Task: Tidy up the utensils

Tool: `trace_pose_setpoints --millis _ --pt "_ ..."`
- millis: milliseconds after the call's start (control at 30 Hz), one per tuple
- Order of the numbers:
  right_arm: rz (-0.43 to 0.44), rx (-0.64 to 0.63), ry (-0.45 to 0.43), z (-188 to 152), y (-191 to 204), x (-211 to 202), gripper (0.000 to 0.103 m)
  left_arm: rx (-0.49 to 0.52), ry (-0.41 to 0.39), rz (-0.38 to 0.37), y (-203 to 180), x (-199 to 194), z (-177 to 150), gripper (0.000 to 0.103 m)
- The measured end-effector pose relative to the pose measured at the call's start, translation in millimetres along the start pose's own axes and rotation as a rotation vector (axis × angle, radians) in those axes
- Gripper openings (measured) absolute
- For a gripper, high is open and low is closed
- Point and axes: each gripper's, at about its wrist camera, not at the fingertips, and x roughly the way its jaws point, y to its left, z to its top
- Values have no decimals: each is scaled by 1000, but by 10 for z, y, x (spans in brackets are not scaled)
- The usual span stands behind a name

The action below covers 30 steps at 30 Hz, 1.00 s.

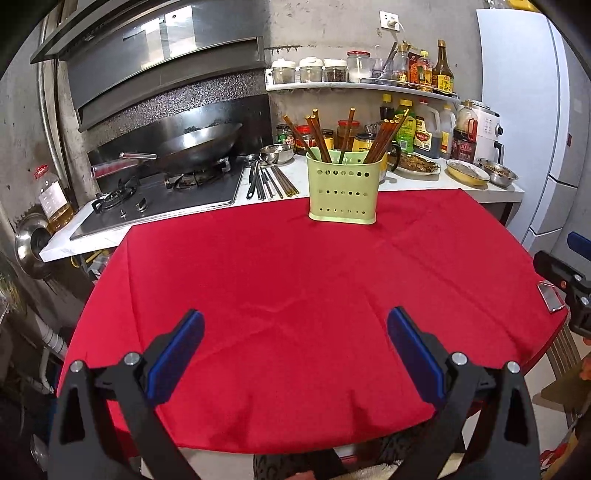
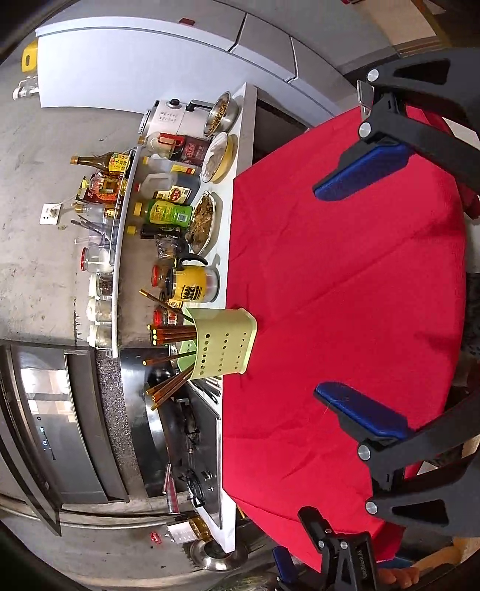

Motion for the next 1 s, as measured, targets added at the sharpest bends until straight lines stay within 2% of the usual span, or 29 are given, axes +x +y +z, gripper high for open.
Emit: trace_pose_setpoints --millis 1000 --pt "-14 10 4 29 -30 72 97 -9 11 1 55 91 72 97"
